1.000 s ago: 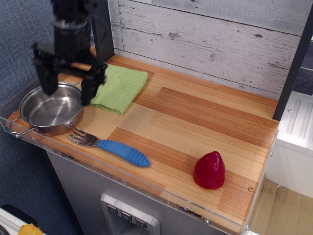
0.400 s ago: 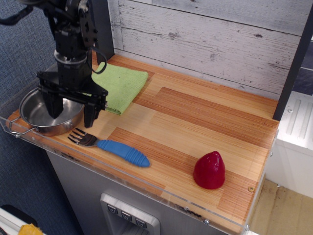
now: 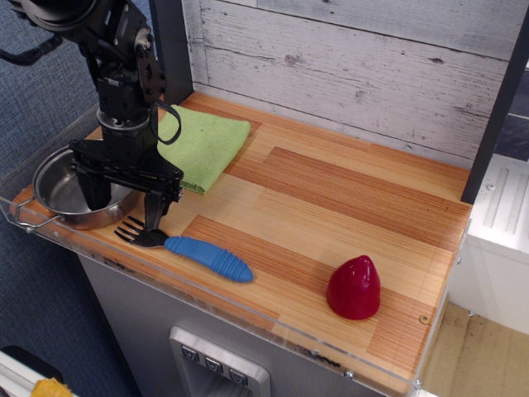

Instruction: Move sauce pot to the right of the green cloth

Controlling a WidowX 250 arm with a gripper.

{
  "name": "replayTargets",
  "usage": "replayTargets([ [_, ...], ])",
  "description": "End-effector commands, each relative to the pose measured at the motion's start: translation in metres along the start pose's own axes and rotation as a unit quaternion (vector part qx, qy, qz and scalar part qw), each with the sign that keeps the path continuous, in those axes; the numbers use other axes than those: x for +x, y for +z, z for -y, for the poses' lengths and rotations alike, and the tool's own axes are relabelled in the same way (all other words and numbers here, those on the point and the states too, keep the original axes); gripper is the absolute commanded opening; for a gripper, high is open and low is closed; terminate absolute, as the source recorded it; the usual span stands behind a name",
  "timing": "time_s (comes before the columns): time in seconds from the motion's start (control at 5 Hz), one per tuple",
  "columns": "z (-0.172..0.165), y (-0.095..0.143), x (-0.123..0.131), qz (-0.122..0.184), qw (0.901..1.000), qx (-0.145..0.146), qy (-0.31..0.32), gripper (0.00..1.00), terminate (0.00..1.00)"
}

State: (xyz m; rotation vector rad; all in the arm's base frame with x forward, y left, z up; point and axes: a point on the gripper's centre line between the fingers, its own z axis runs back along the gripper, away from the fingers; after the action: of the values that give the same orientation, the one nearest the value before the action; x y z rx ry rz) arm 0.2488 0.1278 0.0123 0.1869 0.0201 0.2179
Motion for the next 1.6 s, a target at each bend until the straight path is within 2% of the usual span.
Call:
replayTargets([
  [0.0, -0.011, 0.006, 0.003, 0.017, 0.9996, 0.009, 0.02, 1.0, 0.0],
  [0.2, -0.013, 0.006, 0.002, 0.009, 0.9996, 0.006, 0.027, 1.0, 0.0],
  [0.4, -0.017, 0.011, -0.001, -0.001, 0.9997, 0.003, 0.022, 0.0, 0.0],
  [0.8, -0.028, 0.033, 0.001, 0.004, 0.9992, 0.028, 0.028, 0.0, 0.0],
  [1.0, -0.029, 0.047, 0.004, -0.011, 0.9973, 0.07, 0.019, 0.0, 0.0],
  [1.2, -0.02, 0.07, 0.008, 0.006, 0.9969, 0.078, 0.0, 0.0, 0.0],
  [1.4, 0.0, 0.089, 0.012, 0.044, 0.997, 0.06, -0.024, 0.0, 0.0],
])
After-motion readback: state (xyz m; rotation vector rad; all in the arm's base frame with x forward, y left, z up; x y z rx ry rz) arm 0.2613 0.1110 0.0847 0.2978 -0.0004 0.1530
